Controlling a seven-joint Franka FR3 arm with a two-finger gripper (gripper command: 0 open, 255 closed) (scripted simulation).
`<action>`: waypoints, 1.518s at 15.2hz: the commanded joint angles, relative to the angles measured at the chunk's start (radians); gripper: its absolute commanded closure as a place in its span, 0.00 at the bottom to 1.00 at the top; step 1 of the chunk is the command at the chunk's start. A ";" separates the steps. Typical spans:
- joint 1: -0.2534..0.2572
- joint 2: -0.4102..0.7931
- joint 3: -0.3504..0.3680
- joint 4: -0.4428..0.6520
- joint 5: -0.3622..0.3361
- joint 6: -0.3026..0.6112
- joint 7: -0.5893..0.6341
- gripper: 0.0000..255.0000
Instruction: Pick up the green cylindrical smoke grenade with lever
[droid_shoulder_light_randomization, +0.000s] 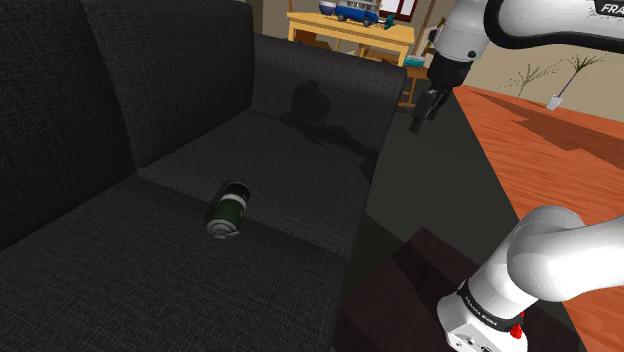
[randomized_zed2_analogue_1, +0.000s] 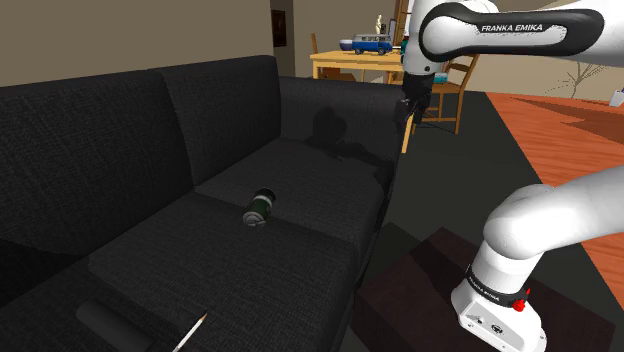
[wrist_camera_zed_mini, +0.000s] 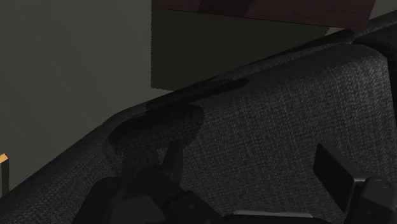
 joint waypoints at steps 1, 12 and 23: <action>0.000 0.000 0.000 0.000 0.000 0.000 0.000 0.00; 0.012 0.138 0.256 -0.005 0.155 0.105 0.436 0.00; -0.021 0.470 0.505 0.176 0.167 0.231 0.889 0.00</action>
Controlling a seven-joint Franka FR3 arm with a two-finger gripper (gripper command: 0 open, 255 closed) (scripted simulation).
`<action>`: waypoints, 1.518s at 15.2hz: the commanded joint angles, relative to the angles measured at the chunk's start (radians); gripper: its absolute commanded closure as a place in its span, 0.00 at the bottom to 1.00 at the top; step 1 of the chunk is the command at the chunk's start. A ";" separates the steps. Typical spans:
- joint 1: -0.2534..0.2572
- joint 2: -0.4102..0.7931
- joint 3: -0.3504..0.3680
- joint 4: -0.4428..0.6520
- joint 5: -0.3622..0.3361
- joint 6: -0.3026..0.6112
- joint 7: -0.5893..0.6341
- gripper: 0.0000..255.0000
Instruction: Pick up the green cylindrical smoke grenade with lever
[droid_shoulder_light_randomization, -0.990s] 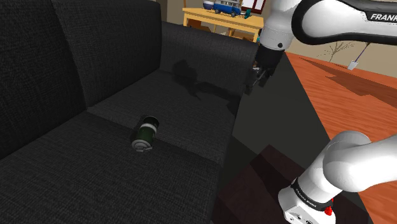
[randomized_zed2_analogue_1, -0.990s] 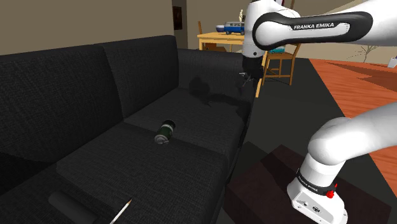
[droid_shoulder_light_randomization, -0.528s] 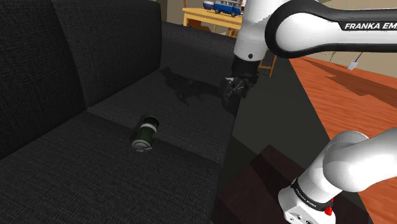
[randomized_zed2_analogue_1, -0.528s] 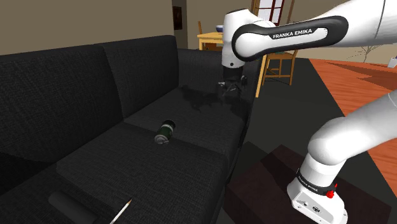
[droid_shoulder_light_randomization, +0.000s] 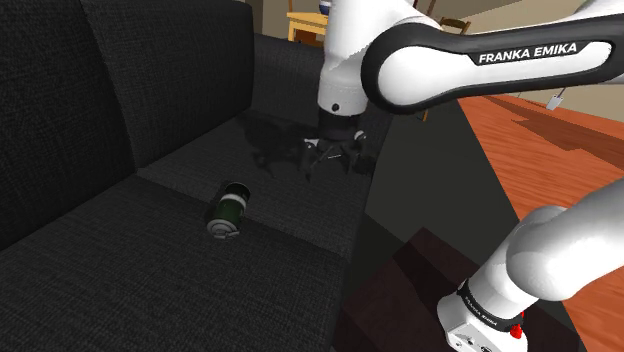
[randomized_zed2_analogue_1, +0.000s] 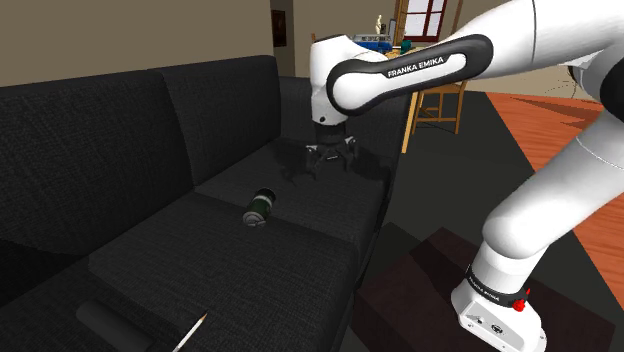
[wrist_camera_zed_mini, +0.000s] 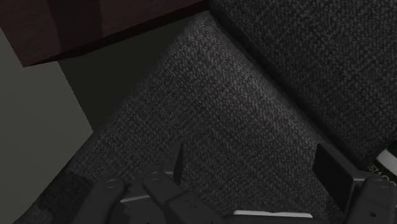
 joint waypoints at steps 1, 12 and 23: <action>-0.007 0.082 0.047 0.058 -0.021 0.016 0.098 0.00; 0.092 0.594 0.138 0.451 -0.281 0.028 0.589 0.00; 0.191 0.804 0.090 0.594 -0.378 0.067 0.724 0.00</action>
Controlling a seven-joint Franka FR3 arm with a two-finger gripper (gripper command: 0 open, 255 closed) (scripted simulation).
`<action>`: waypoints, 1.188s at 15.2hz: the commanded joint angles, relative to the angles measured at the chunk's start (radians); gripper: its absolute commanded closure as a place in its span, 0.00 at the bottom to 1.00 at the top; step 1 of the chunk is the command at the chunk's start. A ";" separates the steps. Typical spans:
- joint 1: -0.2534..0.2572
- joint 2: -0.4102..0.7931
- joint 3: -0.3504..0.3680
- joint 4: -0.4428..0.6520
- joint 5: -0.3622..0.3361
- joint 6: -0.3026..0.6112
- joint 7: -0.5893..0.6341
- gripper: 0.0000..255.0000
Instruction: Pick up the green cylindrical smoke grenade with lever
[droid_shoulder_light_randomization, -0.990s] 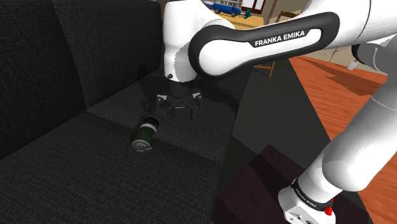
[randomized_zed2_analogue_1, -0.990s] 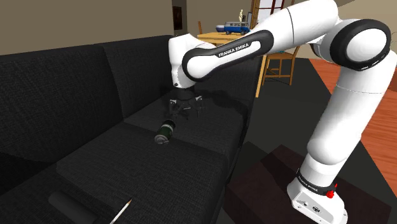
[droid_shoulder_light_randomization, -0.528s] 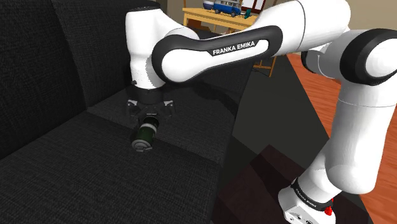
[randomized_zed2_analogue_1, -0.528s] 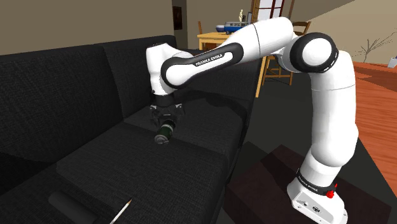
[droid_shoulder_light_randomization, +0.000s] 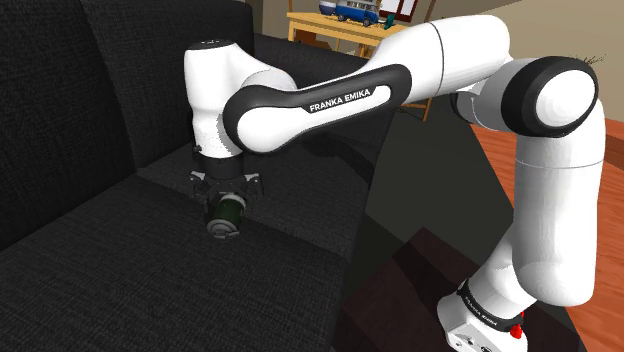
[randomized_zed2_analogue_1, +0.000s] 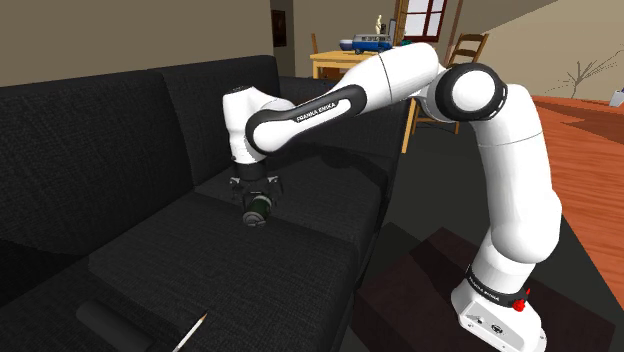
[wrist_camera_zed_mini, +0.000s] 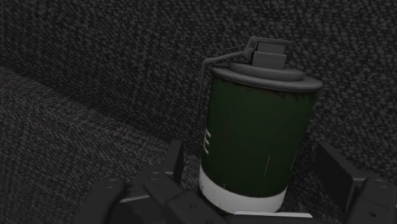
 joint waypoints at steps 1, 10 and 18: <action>-0.001 0.006 -0.003 -0.010 -0.004 0.016 0.001 0.00; -0.001 0.005 -0.003 -0.013 -0.004 0.018 0.001 1.00; -0.001 -0.012 0.005 0.032 0.009 -0.042 -0.008 1.00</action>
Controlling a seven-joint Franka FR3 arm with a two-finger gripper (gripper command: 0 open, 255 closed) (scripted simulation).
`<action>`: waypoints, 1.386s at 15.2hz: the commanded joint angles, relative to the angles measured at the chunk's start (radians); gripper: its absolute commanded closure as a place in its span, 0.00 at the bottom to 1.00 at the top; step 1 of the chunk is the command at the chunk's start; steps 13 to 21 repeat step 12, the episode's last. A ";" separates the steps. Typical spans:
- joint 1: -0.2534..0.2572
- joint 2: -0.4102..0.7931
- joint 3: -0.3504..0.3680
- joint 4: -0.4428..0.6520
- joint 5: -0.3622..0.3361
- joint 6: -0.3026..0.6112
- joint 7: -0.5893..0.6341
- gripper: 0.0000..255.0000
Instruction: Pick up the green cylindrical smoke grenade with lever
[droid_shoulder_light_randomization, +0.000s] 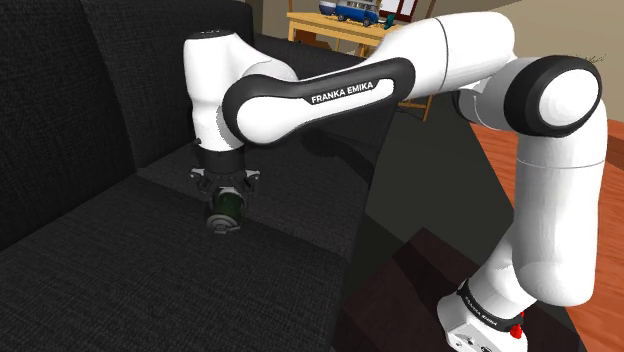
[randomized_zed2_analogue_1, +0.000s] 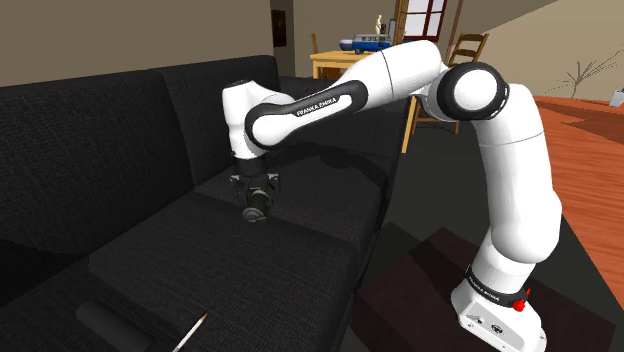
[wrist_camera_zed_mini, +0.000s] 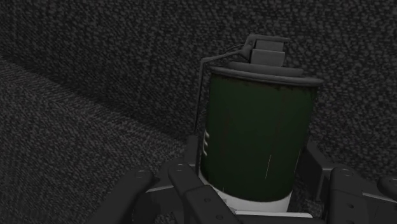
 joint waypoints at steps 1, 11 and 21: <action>0.002 -0.006 0.003 0.021 0.005 -0.025 -0.002 1.00; 0.012 -0.023 0.012 0.122 0.019 -0.139 -0.014 1.00; 0.012 -0.023 0.012 0.122 0.019 -0.139 -0.014 1.00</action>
